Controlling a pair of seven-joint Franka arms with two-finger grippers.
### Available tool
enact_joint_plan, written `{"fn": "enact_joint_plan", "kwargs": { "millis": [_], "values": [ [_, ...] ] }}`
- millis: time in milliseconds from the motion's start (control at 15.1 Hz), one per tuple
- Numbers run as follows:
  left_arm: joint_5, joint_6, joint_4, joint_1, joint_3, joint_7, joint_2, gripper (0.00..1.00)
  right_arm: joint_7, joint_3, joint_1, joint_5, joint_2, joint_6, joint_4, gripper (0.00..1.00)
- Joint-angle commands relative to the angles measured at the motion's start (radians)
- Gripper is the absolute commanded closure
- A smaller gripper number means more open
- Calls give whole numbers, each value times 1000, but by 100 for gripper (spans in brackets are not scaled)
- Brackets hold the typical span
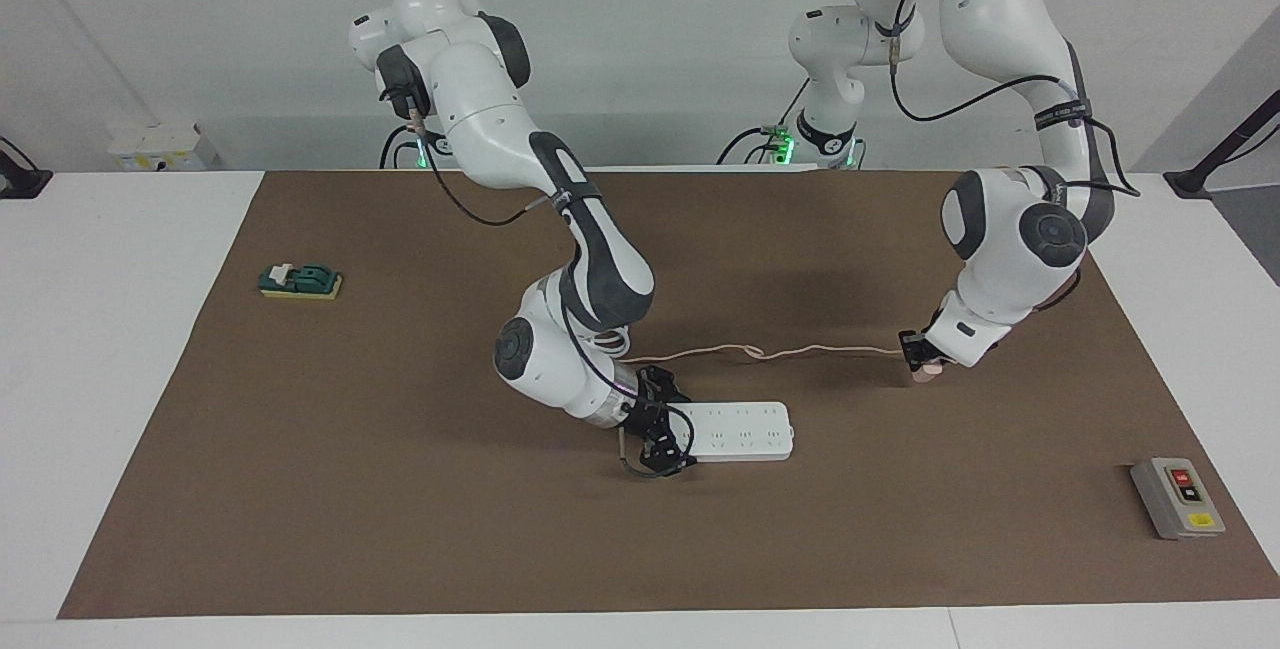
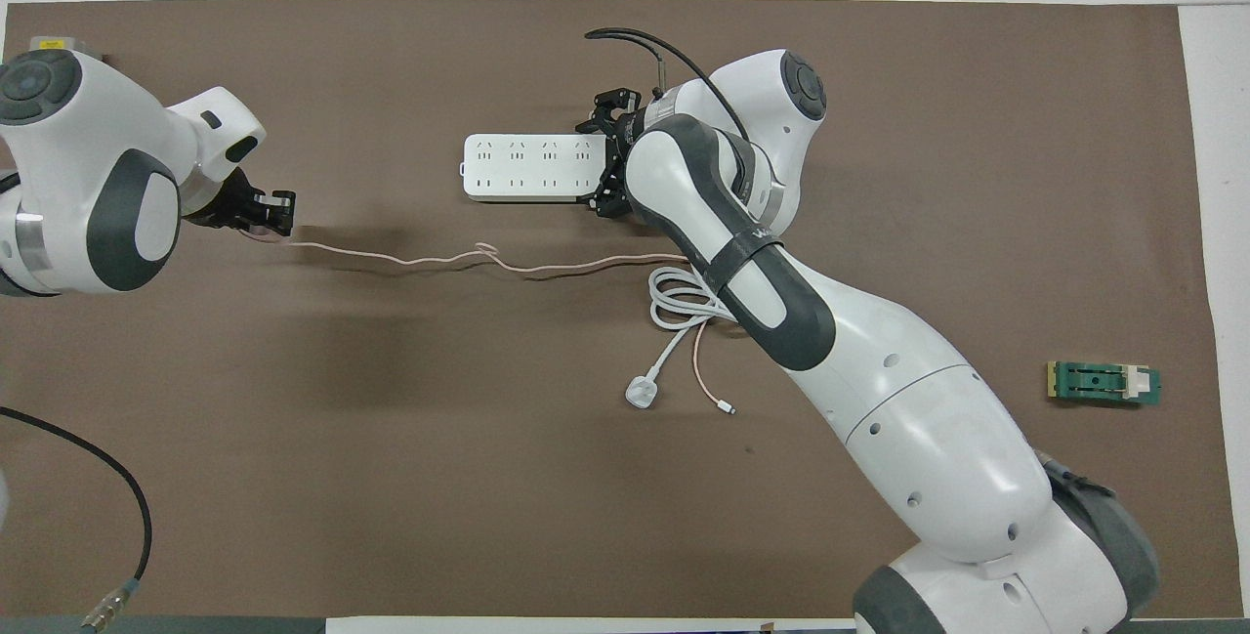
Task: Unplug charger and place it aside
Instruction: 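Pull the pink charger out of the strip with the left gripper, away from it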
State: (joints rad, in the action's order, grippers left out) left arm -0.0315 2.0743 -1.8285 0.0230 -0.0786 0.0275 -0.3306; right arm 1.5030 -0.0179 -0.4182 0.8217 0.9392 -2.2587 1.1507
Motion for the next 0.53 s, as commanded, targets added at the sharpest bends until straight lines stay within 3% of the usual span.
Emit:
{"fn": "enact_joint_plan", "kwargs": {
  "millis": [0,66,133,398,465],
  "values": [
    [18,41,-92,15,-6,40,59,100,0,1,4,-16,24,-61,-29,0],
    [18,49,-112,29,-6,40,67,100,2,1,9,-16,20,-58,-29,0],
    [18,67,-142,37,-4,41,76,89,0,1,13,-16,15,-44,-28,0],
    [18,173,-265,138,-3,125,116,12,0,1,21,-15,-9,-30,-10,0],
    [18,164,-262,156,-3,156,119,0,0,1,30,-15,-25,-28,7,0]
  ]
}}
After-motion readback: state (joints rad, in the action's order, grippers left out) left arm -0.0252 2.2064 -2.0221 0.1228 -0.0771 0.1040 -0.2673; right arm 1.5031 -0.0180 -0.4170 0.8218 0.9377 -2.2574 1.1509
